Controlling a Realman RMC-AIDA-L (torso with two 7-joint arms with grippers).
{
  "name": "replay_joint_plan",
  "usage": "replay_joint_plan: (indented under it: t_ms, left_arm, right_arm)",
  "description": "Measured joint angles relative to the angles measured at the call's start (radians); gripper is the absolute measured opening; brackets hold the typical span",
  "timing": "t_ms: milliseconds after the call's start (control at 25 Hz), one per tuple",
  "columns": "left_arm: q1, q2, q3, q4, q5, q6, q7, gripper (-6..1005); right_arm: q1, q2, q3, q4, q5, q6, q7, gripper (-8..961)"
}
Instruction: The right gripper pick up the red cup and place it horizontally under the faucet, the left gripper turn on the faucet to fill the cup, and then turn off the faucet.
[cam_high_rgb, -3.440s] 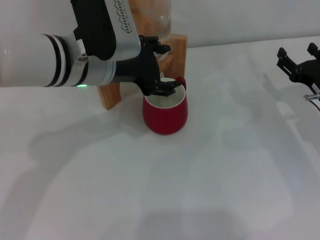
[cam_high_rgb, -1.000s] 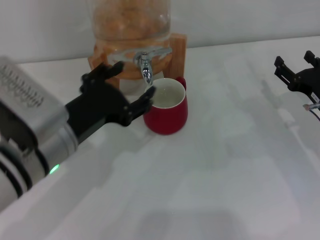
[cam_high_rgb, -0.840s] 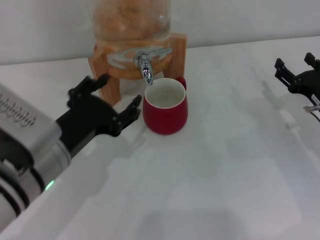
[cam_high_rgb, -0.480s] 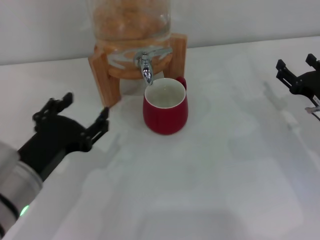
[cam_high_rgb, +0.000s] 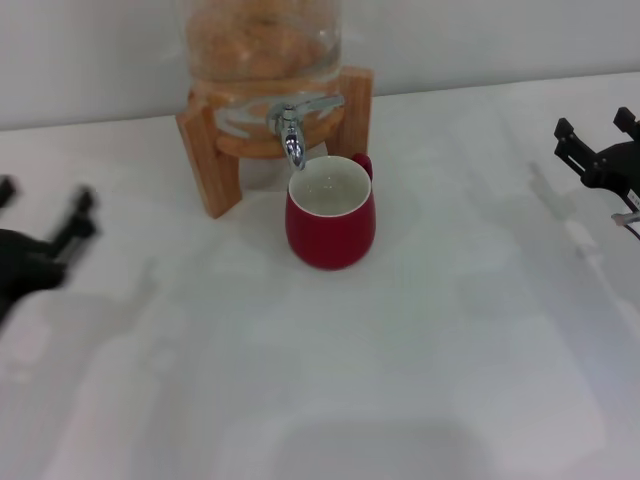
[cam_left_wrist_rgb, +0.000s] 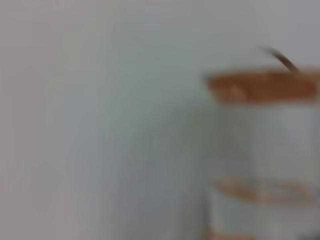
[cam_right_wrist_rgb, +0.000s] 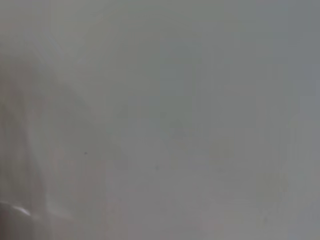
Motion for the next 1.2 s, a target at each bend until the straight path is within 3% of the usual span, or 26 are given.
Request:
replay_joint_plan:
  t_ms: [40, 160, 320, 560, 600, 960, 1200]
  left_arm:
    - [0.0, 0.0, 0.0, 0.0, 0.0, 0.0, 0.0, 813]
    - [-0.001, 0.001, -0.066, -0.121, -0.143, 0.19, 0.016, 813]
    - [-0.019, 0.002, -0.135, -0.269, -0.219, 0.395, 0.018, 813]
    - [-0.089, 0.001, -0.228, -0.492, -0.299, 0.641, 0.047, 813]
    - [-0.122, 0.001, -0.253, -0.577, -0.326, 0.706, 0.077, 813]
    - [-0.239, 0.0, -0.333, -0.818, -0.424, 0.856, 0.17, 813]
    - [-0.264, 0.0, -0.334, -0.872, -0.534, 0.9, 0.264, 813]
  right_arm:
    - [-0.001, 0.0, 0.0, 0.0, 0.0, 0.0, 0.001, 829]
    - [-0.002, -0.001, 0.001, 0.0, 0.002, 0.001, 0.002, 829]
    - [0.001, -0.002, 0.002, 0.0, 0.003, 0.005, 0.003, 829]
    - [0.003, 0.0, 0.002, -0.008, 0.003, 0.003, 0.0, 829]
    - [0.003, 0.001, 0.001, -0.009, 0.003, 0.002, 0.002, 829]
    - [0.014, 0.005, 0.0, -0.019, 0.013, 0.0, 0.004, 829]
    - [0.019, 0.007, 0.001, -0.023, 0.02, -0.002, -0.001, 829]
